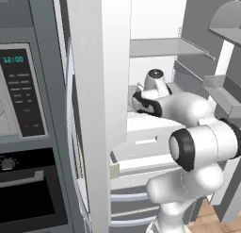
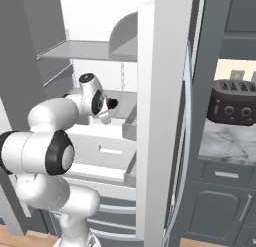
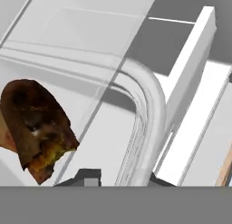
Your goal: Place the tupperware containing the chicken drumstick and sweet potato meal in the microwave. Close the microwave door and press the start button to reheat the meal.
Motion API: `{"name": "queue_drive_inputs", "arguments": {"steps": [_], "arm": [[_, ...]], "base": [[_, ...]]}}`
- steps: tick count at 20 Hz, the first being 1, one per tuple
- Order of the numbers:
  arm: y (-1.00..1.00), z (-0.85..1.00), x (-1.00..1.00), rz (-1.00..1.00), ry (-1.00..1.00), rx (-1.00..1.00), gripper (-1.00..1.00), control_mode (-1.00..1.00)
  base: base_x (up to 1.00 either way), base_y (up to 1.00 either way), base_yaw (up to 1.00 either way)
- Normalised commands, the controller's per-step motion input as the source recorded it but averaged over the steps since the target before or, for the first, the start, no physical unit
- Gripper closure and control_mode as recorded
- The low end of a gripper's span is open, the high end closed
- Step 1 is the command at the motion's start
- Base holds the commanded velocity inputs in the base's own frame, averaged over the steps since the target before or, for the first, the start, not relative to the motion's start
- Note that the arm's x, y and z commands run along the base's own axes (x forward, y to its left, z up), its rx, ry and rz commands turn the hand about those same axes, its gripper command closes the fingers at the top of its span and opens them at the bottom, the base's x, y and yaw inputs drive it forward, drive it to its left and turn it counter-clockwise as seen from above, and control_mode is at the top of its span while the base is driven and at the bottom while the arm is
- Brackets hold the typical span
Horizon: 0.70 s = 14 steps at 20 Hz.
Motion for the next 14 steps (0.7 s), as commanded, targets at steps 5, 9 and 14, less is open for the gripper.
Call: {"name": "queue_drive_inputs", "arguments": {"steps": [5,9,14], "arm": [[0.00,0.69,-1.00,-0.02,-0.02,0.06,1.00,-1.00],[0.00,0.80,-1.00,0.00,0.00,0.08,1.00,-1.00],[0.00,0.69,-1.00,0.00,0.00,0.05,1.00,-1.00]], "base": [[0.00,0.00,0.00],[0.00,0.00,0.00],[0.00,0.00,0.00]]}}
